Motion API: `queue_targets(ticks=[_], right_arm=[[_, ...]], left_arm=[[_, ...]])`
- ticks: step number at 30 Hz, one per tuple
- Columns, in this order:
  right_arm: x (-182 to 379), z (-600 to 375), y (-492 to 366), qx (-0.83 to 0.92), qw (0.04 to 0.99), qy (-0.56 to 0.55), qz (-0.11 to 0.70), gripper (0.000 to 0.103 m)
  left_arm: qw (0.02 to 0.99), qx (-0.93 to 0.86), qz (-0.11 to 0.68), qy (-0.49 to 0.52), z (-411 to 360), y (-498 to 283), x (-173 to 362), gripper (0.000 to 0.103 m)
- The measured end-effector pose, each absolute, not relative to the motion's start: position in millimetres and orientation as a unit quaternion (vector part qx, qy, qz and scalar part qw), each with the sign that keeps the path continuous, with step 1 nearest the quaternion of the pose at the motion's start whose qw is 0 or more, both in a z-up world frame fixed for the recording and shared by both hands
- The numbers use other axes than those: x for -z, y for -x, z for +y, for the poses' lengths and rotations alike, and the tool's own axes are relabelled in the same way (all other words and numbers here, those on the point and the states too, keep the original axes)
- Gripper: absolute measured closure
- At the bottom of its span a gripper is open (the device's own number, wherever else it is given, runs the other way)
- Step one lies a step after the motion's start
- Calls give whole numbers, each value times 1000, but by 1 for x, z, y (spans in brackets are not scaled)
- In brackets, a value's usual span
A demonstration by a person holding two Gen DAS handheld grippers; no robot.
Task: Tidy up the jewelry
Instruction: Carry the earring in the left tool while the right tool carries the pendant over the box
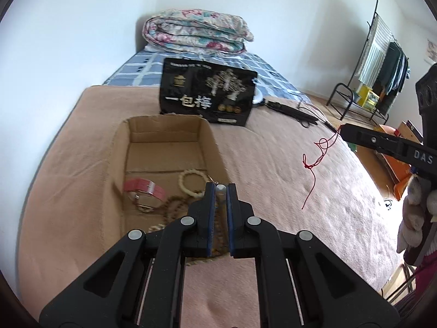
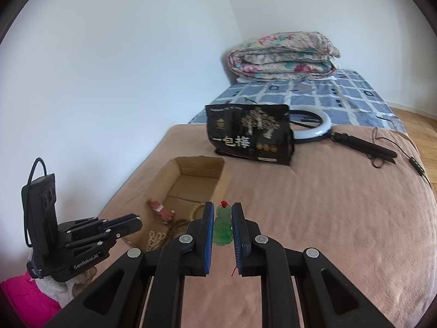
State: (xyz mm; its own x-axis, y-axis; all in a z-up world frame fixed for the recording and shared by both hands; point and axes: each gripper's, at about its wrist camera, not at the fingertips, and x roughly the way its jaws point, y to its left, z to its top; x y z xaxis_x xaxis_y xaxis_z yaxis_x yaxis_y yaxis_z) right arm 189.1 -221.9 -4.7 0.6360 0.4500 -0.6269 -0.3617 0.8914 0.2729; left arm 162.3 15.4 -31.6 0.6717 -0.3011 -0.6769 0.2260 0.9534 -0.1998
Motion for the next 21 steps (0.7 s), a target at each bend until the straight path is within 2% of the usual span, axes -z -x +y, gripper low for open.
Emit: queue_targets(ticks=[21], right_arm=[[26, -133, -257, -269, 890, -39, 365, 92]], left_arm=[[915, 86, 390, 56, 76, -249, 46, 97]])
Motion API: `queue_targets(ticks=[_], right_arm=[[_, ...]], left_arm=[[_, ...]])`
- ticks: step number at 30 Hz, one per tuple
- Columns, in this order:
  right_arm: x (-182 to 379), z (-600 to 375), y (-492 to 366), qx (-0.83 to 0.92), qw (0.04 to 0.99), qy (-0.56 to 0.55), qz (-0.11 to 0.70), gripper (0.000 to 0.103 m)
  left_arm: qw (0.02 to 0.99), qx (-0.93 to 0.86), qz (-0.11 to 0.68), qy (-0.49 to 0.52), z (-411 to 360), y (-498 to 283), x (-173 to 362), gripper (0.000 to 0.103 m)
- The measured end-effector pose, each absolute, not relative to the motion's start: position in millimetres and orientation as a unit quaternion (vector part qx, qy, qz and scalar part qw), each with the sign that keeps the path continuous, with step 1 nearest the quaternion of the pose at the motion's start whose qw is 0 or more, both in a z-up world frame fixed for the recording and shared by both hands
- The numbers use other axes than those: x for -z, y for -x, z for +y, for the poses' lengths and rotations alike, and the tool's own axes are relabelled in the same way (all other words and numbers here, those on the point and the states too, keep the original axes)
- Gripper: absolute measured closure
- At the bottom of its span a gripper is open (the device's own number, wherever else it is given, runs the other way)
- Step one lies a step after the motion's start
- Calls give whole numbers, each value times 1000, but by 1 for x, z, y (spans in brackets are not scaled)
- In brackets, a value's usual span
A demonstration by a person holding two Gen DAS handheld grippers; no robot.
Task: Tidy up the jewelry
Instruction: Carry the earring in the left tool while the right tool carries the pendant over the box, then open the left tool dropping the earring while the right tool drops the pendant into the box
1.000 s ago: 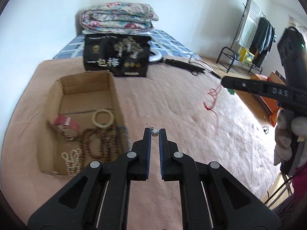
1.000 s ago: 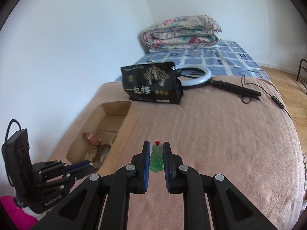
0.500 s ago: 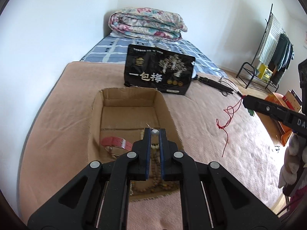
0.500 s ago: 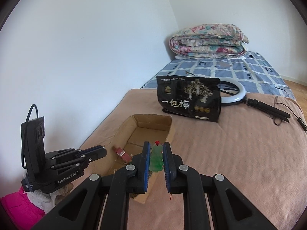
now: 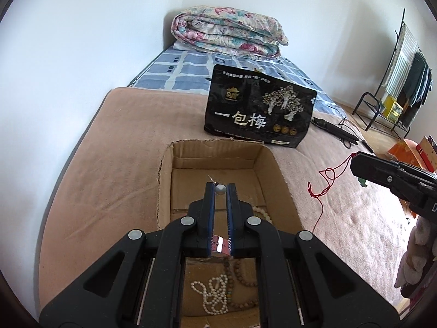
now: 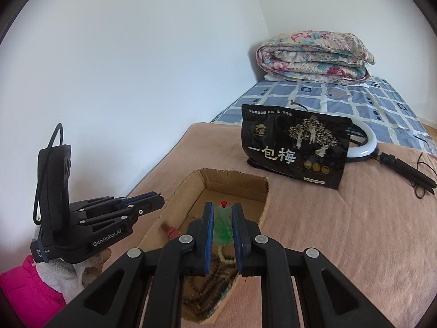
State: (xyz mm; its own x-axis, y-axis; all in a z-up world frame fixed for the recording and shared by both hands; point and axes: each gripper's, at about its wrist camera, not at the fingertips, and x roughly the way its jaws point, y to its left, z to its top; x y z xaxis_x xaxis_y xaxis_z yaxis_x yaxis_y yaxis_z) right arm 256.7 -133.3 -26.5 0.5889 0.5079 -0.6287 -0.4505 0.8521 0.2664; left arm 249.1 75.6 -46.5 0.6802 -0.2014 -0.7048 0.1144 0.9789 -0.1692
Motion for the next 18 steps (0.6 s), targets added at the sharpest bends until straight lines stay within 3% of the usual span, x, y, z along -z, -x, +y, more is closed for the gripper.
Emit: queue_targets(ticks=[15, 18], right_arm=[[64, -109, -285, -274, 877, -36, 393, 92], [69, -108, -287, -271, 875, -34, 399, 88]], left_arm=[[908, 74, 409, 53, 84, -268, 65, 97], [907, 74, 411, 56, 85, -268, 65, 97]])
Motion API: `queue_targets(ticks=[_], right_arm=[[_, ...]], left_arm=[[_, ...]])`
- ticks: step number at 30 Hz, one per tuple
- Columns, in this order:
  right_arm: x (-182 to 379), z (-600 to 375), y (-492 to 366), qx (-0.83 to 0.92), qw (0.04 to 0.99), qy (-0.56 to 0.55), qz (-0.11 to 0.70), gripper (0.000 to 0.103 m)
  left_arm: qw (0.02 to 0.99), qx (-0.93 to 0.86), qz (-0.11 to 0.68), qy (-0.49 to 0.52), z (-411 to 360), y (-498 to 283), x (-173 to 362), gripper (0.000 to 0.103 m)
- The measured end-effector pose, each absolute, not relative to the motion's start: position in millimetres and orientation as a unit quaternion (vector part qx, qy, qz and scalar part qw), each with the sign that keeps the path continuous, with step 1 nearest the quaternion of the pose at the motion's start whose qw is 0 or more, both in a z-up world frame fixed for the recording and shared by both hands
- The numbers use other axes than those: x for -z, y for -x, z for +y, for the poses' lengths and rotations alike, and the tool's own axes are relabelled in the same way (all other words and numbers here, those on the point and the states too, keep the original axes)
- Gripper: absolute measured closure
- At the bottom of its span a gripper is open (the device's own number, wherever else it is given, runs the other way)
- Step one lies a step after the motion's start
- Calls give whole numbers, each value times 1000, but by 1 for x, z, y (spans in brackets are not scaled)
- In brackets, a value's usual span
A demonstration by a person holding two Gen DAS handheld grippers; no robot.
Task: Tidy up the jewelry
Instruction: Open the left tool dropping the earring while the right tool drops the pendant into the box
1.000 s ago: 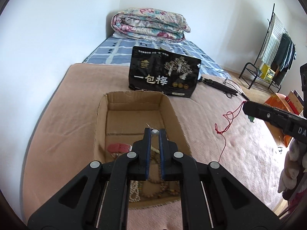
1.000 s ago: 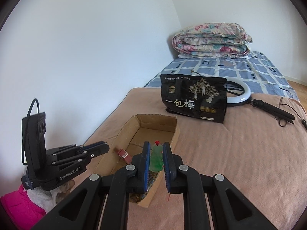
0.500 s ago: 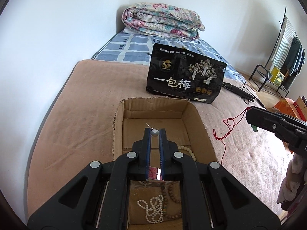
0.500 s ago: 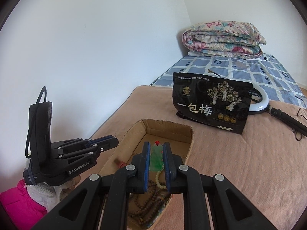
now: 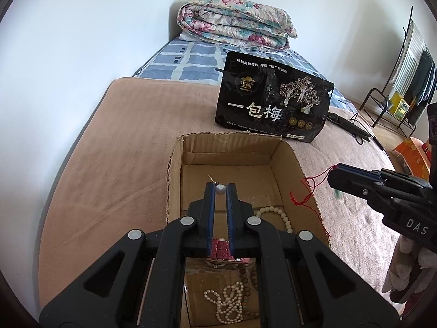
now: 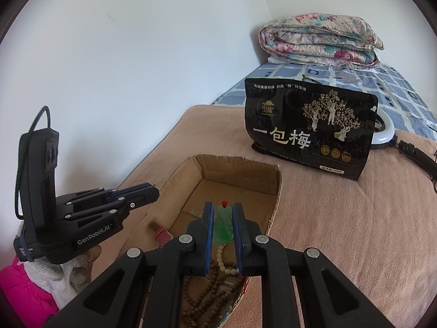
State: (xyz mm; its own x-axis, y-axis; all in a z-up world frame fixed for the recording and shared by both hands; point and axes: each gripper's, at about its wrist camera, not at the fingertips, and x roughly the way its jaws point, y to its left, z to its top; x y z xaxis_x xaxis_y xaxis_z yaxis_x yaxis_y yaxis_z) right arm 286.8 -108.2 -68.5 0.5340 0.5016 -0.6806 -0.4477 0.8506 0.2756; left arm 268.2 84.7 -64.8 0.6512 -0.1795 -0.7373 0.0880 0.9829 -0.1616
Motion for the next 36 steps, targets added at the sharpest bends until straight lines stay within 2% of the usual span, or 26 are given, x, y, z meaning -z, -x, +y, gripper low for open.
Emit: queue_targets(ticks=[1, 2, 3, 5, 8, 36], right_arm=[[69, -109, -286, -265, 877, -32, 400, 85], [70, -109, -286, -263, 877, -32, 400, 77], [70, -110, -285, -263, 877, -32, 400, 76], [69, -111, -284, -259, 879, -28, 400, 75], [67, -114, -280, -256, 880, -27, 399, 75], [9, -149, -192, -229, 910, 12, 345, 75]], left_arm=[[906, 73, 413, 57, 84, -269, 65, 97], [905, 74, 414, 57, 85, -269, 65, 97], [906, 74, 414, 56, 85, -269, 65, 97], [907, 72, 412, 51, 84, -269, 65, 96], [909, 70, 409, 50, 84, -265, 62, 89], [938, 65, 338, 35, 50, -163, -9, 89]])
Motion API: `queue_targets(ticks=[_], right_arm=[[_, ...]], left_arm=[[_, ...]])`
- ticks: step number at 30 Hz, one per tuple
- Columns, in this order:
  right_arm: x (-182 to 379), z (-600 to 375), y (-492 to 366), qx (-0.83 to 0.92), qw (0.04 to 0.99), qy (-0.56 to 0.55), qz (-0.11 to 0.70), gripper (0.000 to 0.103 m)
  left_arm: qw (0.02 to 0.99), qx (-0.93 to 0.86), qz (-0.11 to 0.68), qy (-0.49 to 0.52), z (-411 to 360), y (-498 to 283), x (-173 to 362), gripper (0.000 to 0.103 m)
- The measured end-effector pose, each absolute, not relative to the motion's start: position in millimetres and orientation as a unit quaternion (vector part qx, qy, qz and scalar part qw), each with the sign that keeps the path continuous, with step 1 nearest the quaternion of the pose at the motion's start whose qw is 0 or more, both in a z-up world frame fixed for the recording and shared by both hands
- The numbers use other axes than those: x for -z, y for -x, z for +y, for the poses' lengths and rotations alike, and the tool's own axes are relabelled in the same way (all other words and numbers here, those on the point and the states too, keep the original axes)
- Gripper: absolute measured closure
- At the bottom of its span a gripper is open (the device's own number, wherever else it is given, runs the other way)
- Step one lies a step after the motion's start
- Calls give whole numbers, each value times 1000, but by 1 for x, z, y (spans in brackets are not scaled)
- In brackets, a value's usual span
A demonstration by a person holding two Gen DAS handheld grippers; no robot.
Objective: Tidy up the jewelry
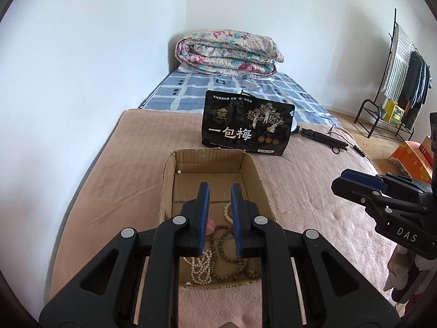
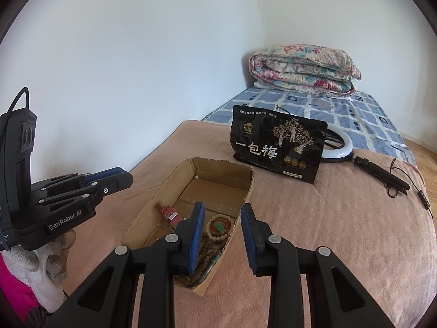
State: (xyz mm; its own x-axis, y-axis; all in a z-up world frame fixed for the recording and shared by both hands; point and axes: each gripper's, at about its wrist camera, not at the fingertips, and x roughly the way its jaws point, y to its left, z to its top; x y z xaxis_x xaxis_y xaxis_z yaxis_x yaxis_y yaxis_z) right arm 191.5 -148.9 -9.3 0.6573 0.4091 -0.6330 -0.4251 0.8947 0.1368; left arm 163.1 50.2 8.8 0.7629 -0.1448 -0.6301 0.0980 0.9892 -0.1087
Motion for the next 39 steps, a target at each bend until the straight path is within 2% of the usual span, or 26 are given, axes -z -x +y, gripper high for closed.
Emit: queue_targets(ticks=[14, 16, 18, 20, 21, 25, 28, 32, 34, 36, 39], right_arm=[[6, -184, -139, -213, 920, 11, 329, 73], [8, -190, -133, -207, 922, 10, 328, 73], [10, -195, -130, -202, 923, 8, 327, 70], [14, -201, -126, -192, 926, 7, 326, 57], [15, -204, -124, -186, 927, 7, 325, 54], [21, -214, -120, -175, 930, 4, 324, 40], [23, -217, -119, -164, 933, 17, 320, 22], [22, -221, -119, -150, 938, 24, 312, 7], [22, -223, -118, -142, 941, 26, 307, 0], [23, -225, -119, -137, 943, 28, 303, 0], [25, -226, -122, -134, 942, 30, 306, 0]], left_arm=[[942, 62, 330, -1, 25, -106, -12, 88], [943, 62, 325, -6, 22, -100, -12, 73], [945, 65, 321, -6, 20, -96, -13, 69], [945, 66, 319, -5, 18, -93, -14, 68], [946, 66, 317, -4, 18, -91, -14, 67], [949, 62, 310, -5, 15, -90, -14, 49], [950, 60, 305, -9, 12, -90, -15, 40], [952, 55, 302, -10, 9, -92, -14, 33], [951, 55, 303, -11, 8, -93, -14, 29], [952, 54, 300, -10, 8, -92, -15, 24], [953, 54, 298, -13, 7, -94, -14, 23]])
